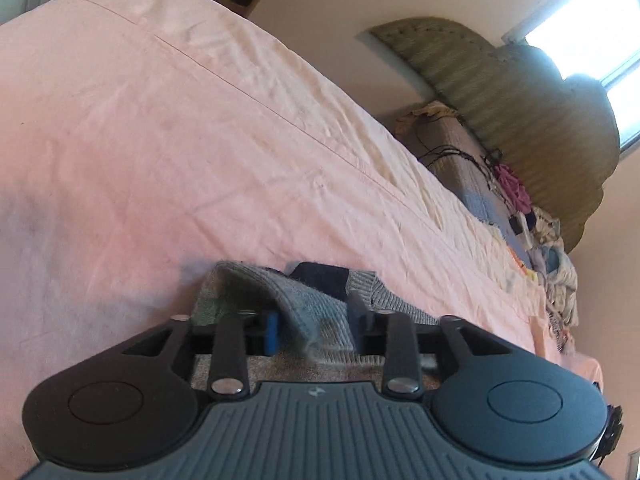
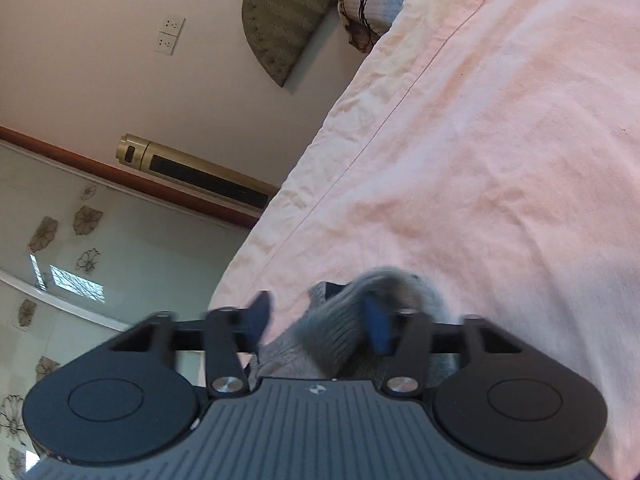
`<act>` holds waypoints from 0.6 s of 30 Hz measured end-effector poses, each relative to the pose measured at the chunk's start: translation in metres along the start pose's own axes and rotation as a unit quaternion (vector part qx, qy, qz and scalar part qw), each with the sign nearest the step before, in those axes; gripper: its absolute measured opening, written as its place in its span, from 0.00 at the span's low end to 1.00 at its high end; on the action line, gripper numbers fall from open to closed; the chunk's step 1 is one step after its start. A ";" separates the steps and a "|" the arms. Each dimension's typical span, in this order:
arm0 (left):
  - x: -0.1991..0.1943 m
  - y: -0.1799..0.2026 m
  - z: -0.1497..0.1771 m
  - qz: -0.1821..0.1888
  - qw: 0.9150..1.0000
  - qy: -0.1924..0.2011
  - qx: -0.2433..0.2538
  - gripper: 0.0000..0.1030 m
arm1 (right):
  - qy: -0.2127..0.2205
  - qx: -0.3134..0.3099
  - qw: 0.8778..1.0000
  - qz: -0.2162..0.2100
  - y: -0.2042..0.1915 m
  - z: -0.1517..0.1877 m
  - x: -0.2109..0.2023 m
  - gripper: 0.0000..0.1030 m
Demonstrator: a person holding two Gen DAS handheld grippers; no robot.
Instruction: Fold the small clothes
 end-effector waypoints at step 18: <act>-0.127 -0.046 0.159 -0.090 0.992 0.089 0.024 0.87 | -0.028 -0.085 0.995 0.051 0.010 0.094 -0.135 0.86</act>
Point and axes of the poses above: each gripper's, at about its wrist camera, not at the fingertips, and x roughly the way its jaws point, y to its right, z to its underside, the point moved 4 cm from there along x, roughly the way its jaws point
